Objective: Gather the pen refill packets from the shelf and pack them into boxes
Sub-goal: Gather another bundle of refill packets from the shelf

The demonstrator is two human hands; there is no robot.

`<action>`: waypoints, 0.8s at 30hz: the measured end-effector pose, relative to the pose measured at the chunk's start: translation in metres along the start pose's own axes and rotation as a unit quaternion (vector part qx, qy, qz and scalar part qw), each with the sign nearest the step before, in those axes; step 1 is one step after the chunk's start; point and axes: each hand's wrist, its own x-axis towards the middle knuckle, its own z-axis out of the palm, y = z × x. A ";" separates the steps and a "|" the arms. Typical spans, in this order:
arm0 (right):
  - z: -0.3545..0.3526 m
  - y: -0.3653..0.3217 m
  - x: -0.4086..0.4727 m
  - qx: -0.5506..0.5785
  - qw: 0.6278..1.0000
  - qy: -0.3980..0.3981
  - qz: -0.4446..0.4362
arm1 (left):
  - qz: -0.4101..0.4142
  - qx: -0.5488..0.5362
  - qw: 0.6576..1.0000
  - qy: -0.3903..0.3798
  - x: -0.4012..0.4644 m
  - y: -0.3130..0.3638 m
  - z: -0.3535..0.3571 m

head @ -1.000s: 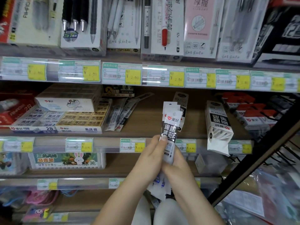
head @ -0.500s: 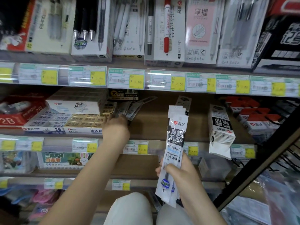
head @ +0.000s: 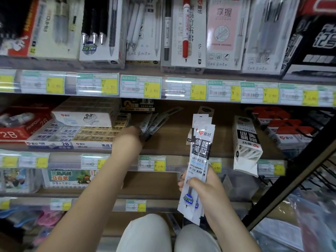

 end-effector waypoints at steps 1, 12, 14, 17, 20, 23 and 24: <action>0.000 0.000 0.000 0.004 1.000 0.002 -0.001 | -0.002 -0.012 1.000 0.002 0.000 -0.001 0.000; 0.000 0.004 0.001 -0.001 1.000 0.011 0.009 | 0.010 -0.114 0.993 0.010 -0.004 -0.007 -0.004; 0.000 0.004 0.002 -0.001 1.000 0.013 0.006 | 0.018 -0.115 0.993 0.006 -0.004 -0.008 -0.003; 0.000 0.004 0.001 -0.007 1.000 0.009 0.004 | 0.020 -0.122 0.992 0.005 -0.004 -0.009 -0.002; 0.000 0.004 0.001 -0.009 1.000 0.009 0.003 | -0.001 -0.201 0.979 0.020 -0.005 -0.008 0.001; 0.000 0.005 0.001 -0.013 1.000 0.011 -0.001 | -0.007 -0.243 0.969 0.048 -0.004 -0.008 0.005; 0.000 0.006 0.001 -0.015 1.000 0.011 -0.002 | -0.007 -0.249 0.966 0.066 -0.005 -0.009 0.006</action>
